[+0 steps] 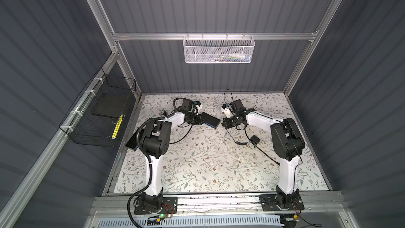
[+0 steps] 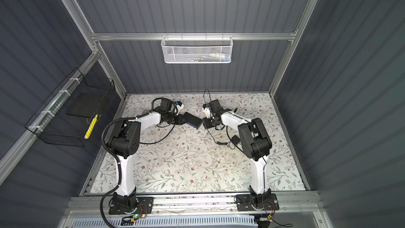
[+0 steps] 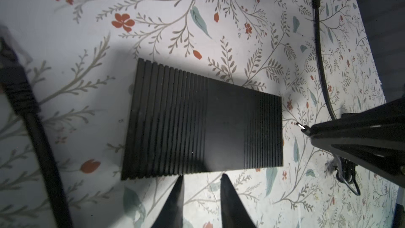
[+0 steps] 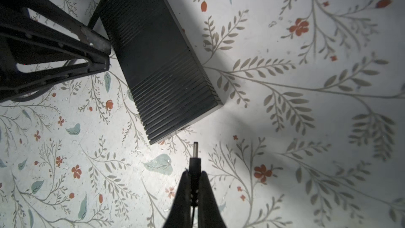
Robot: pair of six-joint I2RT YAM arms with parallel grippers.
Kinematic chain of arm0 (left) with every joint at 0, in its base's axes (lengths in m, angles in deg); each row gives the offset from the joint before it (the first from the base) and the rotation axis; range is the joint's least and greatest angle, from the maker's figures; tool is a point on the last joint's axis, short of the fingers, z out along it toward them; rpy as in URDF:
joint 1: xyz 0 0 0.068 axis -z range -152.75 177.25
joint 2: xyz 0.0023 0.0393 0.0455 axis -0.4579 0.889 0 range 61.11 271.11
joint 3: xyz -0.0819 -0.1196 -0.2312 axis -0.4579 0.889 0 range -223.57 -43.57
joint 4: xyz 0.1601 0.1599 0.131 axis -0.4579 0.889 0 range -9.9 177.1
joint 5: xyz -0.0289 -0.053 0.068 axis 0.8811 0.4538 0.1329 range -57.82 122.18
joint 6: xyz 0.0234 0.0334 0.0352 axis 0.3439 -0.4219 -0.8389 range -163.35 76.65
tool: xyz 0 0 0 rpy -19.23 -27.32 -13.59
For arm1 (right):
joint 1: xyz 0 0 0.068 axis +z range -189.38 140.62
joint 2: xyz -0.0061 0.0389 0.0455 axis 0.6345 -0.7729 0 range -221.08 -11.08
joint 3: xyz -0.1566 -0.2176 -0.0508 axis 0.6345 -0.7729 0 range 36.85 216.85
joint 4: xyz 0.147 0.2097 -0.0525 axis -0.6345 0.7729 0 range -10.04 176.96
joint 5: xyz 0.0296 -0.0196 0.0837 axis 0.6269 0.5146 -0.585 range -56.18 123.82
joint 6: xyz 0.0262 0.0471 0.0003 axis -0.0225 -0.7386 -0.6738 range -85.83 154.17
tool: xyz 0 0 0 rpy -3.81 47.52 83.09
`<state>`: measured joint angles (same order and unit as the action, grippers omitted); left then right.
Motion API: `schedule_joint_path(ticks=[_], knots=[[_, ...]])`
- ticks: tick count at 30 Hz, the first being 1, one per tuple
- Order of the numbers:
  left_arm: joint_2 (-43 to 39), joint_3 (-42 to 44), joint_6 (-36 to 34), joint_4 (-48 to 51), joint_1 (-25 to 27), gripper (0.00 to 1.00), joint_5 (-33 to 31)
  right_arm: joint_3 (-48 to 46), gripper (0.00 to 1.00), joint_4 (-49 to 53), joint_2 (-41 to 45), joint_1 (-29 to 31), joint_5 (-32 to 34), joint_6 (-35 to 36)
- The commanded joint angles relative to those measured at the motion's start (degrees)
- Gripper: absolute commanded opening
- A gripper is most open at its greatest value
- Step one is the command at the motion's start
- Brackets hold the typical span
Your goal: Insert the plug into the switch port
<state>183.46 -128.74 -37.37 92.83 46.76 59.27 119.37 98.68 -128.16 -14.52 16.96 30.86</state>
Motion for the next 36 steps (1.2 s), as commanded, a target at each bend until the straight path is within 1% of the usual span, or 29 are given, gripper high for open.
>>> schedule_joint_path(ticks=[1, 3, 6, 10, 12, 14, 17, 23, 27, 30, 36], knots=[[-3.17, -0.60, -2.62, 1.88, -0.17, 0.29, 0.09, 4.70, 0.00, 4.08, -1.80, -0.63, 4.60, 1.60], [-5.15, 0.03, -3.49, 2.81, -0.26, 0.29, -0.93, 10.96, 0.00, 7.58, -5.46, -1.46, 5.02, 0.70], [-6.58, 0.67, -4.05, 3.76, -0.86, 0.29, -1.74, 16.89, 0.00, 8.04, -9.49, -1.53, 3.72, -0.90], [-6.39, 2.55, -2.87, 1.26, -2.24, 0.28, -4.50, 21.23, 0.00, 7.74, -13.60, -1.23, 2.35, -3.66], [-5.00, 2.02, -1.60, -0.48, -3.01, 0.27, -4.56, 21.80, 0.00, 6.67, -14.71, -1.05, 2.04, -4.58], [-3.72, 0.74, -0.41, -2.40, -3.16, 0.27, -5.86, 21.54, 0.00, 5.26, -15.24, -0.96, 1.48, -5.40], [-1.31, -3.20, 0.74, -3.16, -3.15, 0.28, -6.08, 21.67, 0.01, 4.71, -15.73, -0.68, 0.69, -6.23], [4.58, -10.23, 2.01, -3.38, -2.67, 0.27, -2.41, 20.57, 0.01, 4.52, -16.15, 0.00, 0.08, -6.33], [9.14, -13.36, 1.58, -1.79, -2.11, 0.27, -0.59, 17.59, 0.01, 3.87, -14.79, 0.09, 0.03, -6.86], [11.80, -14.04, 0.88, -1.39, -2.11, 0.28, 0.01, 15.66, 0.01, 2.02, -13.40, 0.18, -0.71, -8.10], [13.45, -15.44, 0.54, -0.92, -1.90, 0.28, 1.47, 7.64, 0.01, -0.45, -8.26, 0.45, -0.16, -8.42]])
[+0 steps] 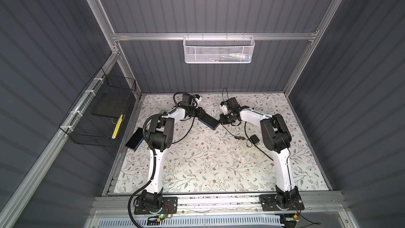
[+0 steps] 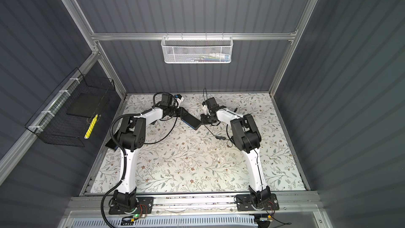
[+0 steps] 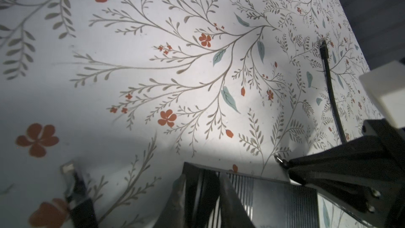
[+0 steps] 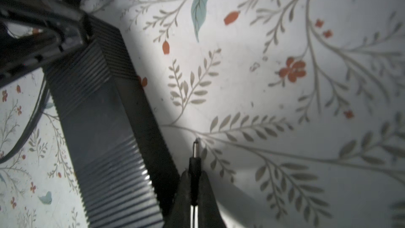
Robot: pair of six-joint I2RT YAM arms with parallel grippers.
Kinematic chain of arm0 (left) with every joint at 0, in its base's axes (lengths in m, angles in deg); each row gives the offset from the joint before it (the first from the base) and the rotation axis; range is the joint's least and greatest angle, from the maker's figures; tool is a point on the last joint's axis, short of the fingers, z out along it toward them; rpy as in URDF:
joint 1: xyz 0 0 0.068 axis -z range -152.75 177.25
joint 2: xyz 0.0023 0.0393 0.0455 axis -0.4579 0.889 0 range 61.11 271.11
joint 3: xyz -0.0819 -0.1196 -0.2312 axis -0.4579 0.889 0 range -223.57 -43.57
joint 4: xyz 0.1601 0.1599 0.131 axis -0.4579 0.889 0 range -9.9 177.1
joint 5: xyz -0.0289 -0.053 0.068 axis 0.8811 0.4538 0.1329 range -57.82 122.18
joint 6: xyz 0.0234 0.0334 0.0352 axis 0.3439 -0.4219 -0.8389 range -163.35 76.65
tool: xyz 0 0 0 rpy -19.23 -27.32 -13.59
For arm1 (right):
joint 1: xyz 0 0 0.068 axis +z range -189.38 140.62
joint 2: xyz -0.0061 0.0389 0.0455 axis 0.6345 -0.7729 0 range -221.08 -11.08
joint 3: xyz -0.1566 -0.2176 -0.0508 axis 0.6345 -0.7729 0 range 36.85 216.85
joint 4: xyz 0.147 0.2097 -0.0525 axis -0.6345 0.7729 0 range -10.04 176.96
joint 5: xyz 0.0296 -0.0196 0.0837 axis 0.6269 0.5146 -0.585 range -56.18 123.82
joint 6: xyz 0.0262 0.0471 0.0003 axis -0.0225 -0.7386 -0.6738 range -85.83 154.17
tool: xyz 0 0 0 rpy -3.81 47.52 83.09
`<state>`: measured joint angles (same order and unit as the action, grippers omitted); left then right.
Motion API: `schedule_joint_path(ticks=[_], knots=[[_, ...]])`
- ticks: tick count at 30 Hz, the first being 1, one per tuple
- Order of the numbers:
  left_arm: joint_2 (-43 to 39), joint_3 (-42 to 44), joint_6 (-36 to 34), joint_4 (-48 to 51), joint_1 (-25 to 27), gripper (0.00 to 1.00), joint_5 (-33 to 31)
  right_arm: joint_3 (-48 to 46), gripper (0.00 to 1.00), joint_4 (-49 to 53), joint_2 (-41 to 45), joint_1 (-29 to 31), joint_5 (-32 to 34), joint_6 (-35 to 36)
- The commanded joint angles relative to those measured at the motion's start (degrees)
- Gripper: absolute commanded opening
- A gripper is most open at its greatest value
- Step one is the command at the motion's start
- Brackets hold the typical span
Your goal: Insert the plug into the switch port
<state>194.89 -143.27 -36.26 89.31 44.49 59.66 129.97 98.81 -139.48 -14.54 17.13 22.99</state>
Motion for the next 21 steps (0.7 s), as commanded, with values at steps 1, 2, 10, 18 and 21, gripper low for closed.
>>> schedule_joint_path(ticks=[1, 2, 10, 18, 21], knots=[[2.02, -0.85, -0.49, 2.49, 0.43, 0.27, 1.24, -4.10, 0.01, -0.81, 4.24, 0.47, -0.07, -0.39], [2.01, -0.99, -0.52, 2.42, 0.60, 0.27, 1.47, -5.80, 0.01, -0.79, 5.53, 0.32, 0.19, -0.10], [2.60, -2.13, 0.09, 1.46, 3.29, 0.27, 2.09, -18.99, 0.01, -3.96, 16.79, 0.33, 0.85, 1.13], [3.60, -4.18, 0.55, 1.30, 4.83, 0.28, 2.13, -26.61, 0.01, -9.48, 19.65, 2.80, 1.02, 1.95], [3.29, -3.70, 0.01, 1.36, 4.83, 0.27, 2.09, -27.88, 0.01, -10.51, 19.72, 3.19, 2.09, 2.51]])
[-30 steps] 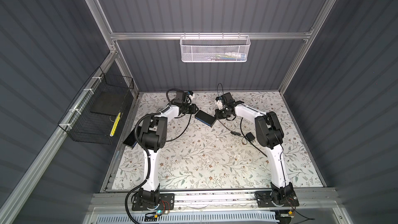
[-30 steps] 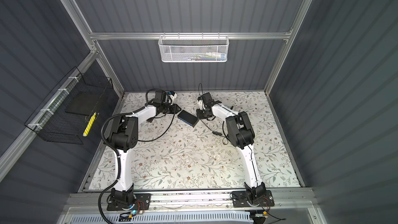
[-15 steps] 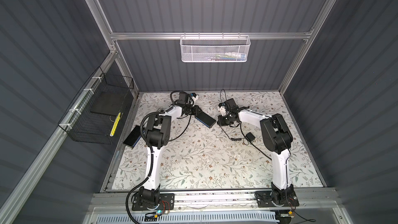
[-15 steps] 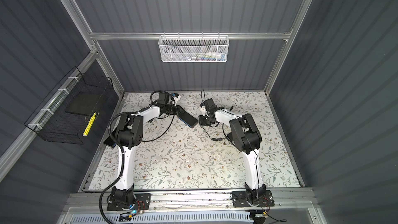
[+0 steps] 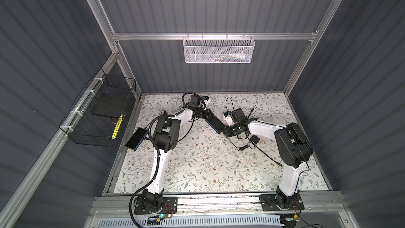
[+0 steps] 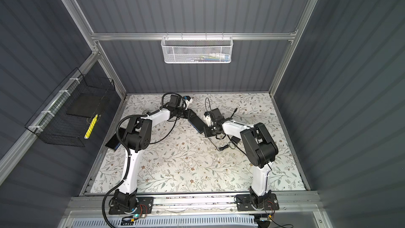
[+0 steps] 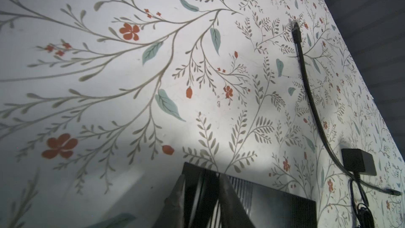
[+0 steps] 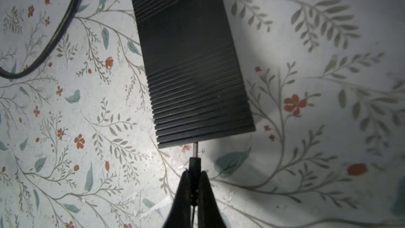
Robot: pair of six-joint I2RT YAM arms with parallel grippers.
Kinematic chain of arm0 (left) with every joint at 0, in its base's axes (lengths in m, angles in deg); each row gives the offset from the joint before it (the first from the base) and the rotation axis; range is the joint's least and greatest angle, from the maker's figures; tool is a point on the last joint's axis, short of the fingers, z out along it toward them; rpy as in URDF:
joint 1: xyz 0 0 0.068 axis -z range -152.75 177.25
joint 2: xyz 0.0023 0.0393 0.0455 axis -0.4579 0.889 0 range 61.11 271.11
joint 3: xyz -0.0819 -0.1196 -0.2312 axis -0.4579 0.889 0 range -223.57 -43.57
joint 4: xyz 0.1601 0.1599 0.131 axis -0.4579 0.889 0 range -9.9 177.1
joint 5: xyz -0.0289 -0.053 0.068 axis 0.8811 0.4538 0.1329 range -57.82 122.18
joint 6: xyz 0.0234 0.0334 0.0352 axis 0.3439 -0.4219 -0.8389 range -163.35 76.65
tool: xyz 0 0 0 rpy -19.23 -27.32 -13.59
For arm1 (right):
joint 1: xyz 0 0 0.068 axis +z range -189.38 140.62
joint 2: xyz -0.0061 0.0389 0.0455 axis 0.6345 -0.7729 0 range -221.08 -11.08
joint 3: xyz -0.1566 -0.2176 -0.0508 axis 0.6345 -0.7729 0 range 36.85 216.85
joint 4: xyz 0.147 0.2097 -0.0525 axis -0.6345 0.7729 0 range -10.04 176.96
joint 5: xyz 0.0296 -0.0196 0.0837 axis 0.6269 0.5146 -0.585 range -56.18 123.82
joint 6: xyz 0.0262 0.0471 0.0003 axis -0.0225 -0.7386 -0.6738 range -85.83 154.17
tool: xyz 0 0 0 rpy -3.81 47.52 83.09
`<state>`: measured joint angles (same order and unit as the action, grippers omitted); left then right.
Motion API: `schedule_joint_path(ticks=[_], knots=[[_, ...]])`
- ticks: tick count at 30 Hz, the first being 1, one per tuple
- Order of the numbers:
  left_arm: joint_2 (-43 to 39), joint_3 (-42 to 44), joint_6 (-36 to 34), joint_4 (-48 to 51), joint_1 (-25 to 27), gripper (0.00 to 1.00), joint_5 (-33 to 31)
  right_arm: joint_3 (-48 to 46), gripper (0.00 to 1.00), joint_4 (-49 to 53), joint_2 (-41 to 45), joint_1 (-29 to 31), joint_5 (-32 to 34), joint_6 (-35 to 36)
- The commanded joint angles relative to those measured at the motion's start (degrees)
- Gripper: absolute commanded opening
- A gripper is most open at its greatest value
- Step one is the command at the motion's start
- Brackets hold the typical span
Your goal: Insert the plug into the switch port
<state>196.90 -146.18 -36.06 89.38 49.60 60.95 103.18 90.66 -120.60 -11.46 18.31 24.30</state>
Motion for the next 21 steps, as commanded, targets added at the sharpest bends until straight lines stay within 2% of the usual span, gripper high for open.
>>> schedule_joint_path(ticks=[1, 10, 21], knots=[[1.39, -0.90, -0.42, 1.43, -0.29, 0.28, 0.76, -1.35, 0.01, -2.64, 0.79, 0.18, 1.14, 1.28], [2.55, -1.89, -1.47, 1.41, -0.60, 0.28, 2.02, -2.22, 0.01, -4.06, 0.36, 0.37, 5.96, 2.96], [4.52, -5.07, -2.54, 2.85, -1.17, 0.28, 4.27, -9.85, 0.02, -13.87, 2.90, 0.46, 3.13, 4.67]])
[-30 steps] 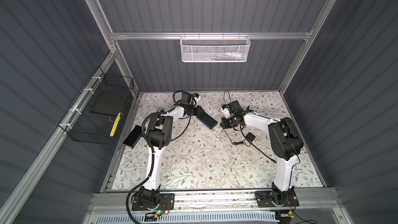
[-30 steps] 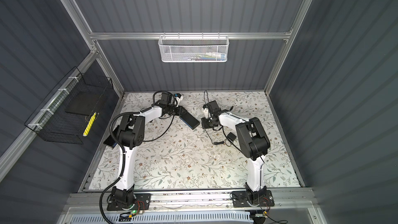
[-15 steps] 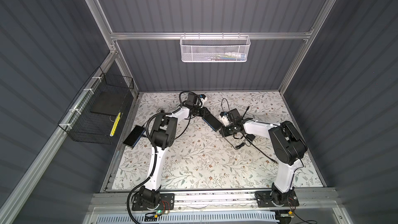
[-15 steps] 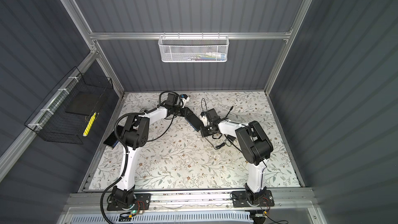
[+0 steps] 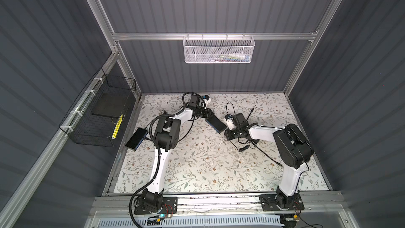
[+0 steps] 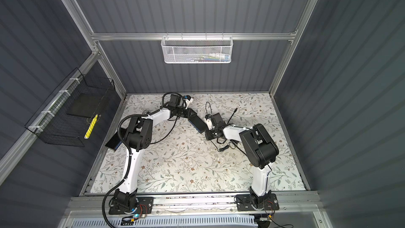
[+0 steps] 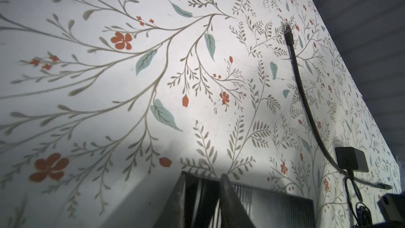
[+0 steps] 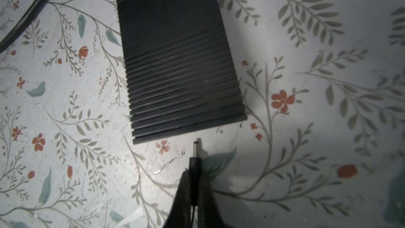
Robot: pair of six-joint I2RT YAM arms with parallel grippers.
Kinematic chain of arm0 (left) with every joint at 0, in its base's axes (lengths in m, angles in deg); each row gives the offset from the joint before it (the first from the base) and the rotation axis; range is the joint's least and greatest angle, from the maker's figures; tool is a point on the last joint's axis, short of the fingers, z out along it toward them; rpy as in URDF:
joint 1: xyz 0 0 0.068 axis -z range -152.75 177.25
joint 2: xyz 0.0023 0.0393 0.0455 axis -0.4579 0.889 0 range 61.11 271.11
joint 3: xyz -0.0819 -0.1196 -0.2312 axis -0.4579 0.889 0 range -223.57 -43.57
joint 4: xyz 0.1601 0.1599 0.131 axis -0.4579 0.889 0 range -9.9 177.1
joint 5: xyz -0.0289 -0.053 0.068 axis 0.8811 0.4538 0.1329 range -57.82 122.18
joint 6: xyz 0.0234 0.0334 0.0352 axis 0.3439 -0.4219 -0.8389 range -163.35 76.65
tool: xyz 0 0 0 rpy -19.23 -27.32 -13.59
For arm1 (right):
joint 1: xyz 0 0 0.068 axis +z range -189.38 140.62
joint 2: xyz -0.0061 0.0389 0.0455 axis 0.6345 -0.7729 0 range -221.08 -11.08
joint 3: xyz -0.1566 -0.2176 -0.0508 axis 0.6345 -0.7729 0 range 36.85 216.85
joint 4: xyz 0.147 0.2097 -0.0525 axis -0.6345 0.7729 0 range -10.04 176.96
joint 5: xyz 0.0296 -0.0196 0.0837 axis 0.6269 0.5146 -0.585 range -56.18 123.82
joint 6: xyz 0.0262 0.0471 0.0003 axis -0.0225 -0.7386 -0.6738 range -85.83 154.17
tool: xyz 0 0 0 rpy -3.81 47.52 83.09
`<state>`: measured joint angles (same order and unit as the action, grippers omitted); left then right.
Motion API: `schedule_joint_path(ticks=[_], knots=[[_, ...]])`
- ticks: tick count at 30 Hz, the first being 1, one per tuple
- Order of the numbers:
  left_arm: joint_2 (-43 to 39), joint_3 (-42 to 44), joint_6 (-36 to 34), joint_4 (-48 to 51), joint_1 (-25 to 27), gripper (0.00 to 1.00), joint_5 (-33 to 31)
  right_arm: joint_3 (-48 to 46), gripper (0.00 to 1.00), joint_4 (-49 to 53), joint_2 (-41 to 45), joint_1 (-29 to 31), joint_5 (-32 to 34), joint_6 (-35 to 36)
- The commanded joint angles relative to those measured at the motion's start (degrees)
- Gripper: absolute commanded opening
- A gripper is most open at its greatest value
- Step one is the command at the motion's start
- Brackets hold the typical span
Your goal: Insert the plug into the switch port
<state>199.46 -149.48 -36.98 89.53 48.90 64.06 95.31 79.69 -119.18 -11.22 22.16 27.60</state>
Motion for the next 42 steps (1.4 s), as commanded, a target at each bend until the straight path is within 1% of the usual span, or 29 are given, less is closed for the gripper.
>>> schedule_joint_path(ticks=[1, 8, 42], knots=[[2.18, -2.08, -1.67, 2.92, -0.47, 0.28, 1.40, -2.28, 0.02, -3.06, 1.69, 0.16, -0.65, 1.56], [3.07, -3.19, -2.43, 3.90, -0.55, 0.28, 2.39, -3.37, 0.02, -6.13, 2.56, 0.22, 0.01, 3.01], [3.95, -4.11, -2.35, 4.53, -0.73, 0.28, 3.78, 0.06, 0.02, -5.97, 1.70, 0.39, -2.16, 1.28]])
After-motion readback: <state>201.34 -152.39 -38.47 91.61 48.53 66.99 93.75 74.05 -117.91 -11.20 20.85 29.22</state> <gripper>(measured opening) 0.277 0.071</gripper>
